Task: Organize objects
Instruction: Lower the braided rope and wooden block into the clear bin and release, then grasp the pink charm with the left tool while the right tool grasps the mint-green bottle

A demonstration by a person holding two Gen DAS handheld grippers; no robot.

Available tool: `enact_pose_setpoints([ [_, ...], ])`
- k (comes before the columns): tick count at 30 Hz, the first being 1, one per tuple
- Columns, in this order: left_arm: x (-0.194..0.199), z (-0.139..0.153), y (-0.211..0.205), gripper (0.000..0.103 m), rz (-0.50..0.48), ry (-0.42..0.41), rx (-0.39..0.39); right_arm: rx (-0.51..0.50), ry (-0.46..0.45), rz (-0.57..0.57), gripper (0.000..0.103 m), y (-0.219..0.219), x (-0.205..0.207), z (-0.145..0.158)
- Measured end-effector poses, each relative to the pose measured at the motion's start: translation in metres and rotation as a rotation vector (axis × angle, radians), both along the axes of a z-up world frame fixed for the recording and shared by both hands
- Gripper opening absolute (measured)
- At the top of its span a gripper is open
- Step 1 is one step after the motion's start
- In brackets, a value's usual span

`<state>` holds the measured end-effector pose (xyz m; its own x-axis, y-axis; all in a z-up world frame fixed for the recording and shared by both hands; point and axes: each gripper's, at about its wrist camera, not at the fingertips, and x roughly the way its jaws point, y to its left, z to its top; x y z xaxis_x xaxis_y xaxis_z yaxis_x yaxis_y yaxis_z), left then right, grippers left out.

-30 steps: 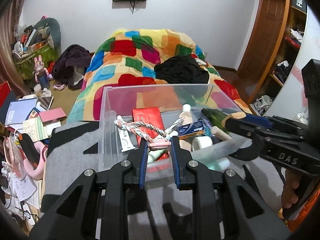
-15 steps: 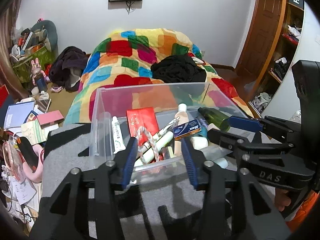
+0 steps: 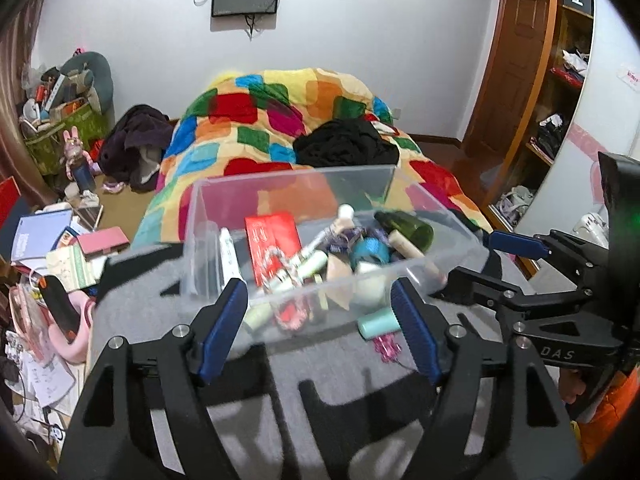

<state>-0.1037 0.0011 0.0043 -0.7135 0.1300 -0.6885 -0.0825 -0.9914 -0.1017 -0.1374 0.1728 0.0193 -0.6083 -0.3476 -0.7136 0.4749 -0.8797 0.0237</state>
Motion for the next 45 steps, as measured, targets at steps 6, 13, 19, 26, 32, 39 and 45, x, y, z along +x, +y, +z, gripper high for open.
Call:
enact_pose_setpoints([
  [6,0.006,-0.025,0.015,0.074,-0.025,-0.063,-0.004,0.009,-0.052,-0.024,0.071,0.015,-0.001,-0.019],
  [13,-0.011,-0.054,0.042,0.069,-0.086,-0.177,-0.034,-0.006,-0.085,-0.056,0.071,0.030,-0.004,-0.026],
  [19,-0.027,-0.067,0.062,0.049,-0.148,-0.236,-0.068,-0.011,-0.091,-0.072,0.071,0.035,-0.003,-0.026],
  [26,-0.028,-0.077,0.066,0.023,-0.190,-0.256,-0.090,0.003,-0.098,-0.048,0.071,0.025,0.000,-0.029],
  [32,-0.017,-0.075,0.049,0.023,-0.175,-0.246,-0.051,-0.001,-0.139,-0.009,0.074,0.002,-0.001,-0.037],
  [39,-0.002,-0.071,0.008,0.023,-0.085,-0.222,-0.013,0.018,-0.189,0.019,0.081,-0.031,-0.008,-0.049],
  [45,0.011,-0.067,-0.025,0.023,-0.018,-0.191,0.010,0.025,-0.258,-0.028,0.083,-0.047,-0.017,-0.064],
])
